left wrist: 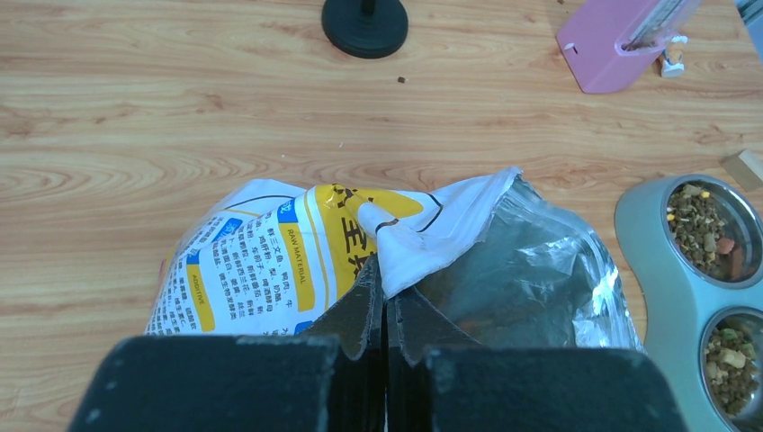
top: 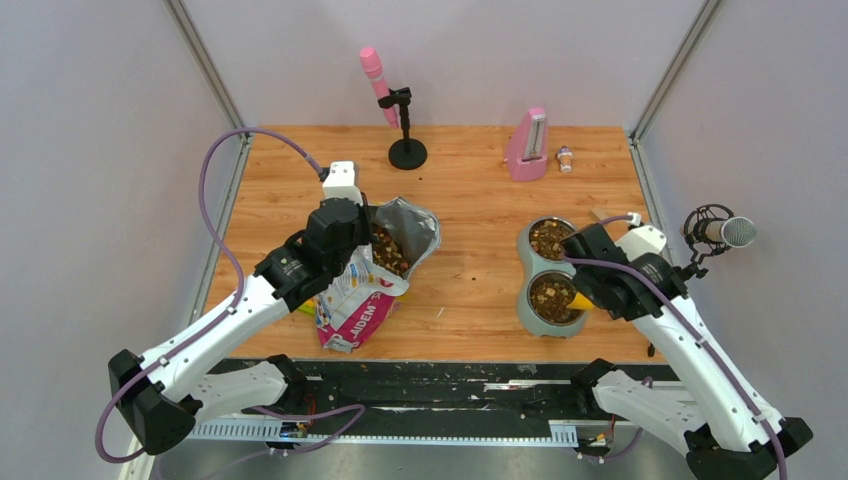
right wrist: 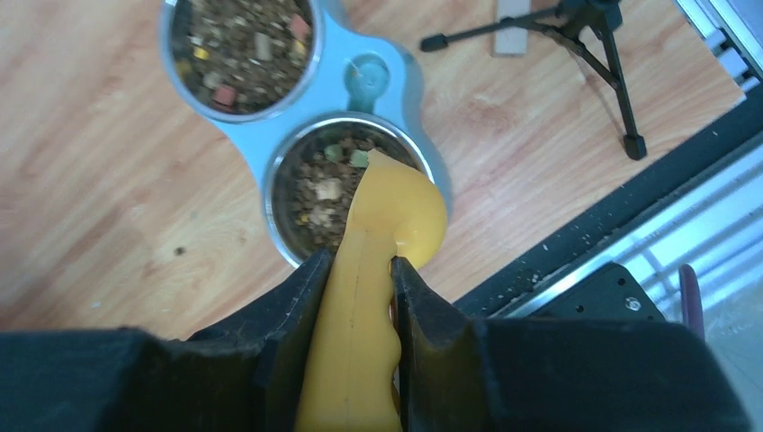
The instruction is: Serve the pet food
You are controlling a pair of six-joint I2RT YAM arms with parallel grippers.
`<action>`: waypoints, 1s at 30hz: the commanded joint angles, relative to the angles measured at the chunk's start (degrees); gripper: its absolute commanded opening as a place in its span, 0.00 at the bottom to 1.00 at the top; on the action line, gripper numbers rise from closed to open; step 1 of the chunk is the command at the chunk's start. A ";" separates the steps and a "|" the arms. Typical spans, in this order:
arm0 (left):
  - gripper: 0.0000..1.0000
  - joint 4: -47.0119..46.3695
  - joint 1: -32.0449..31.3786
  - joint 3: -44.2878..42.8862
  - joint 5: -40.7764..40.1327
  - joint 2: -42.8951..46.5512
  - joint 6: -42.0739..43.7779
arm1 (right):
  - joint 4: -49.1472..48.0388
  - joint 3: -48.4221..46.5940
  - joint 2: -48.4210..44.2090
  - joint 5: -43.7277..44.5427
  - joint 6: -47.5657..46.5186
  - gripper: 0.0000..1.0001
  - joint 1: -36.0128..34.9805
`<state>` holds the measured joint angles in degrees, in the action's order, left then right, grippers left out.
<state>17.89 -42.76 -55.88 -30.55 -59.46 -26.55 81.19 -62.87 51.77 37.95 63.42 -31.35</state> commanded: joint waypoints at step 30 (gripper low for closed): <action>0.00 -0.55 -0.13 -1.14 1.56 3.07 -0.09 | -34.43 -31.09 30.71 -56.41 -30.75 0.00 -2.96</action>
<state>18.94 -42.76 -55.88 -29.58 -58.54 -26.50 40.29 -86.78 79.72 -18.00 39.46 -31.99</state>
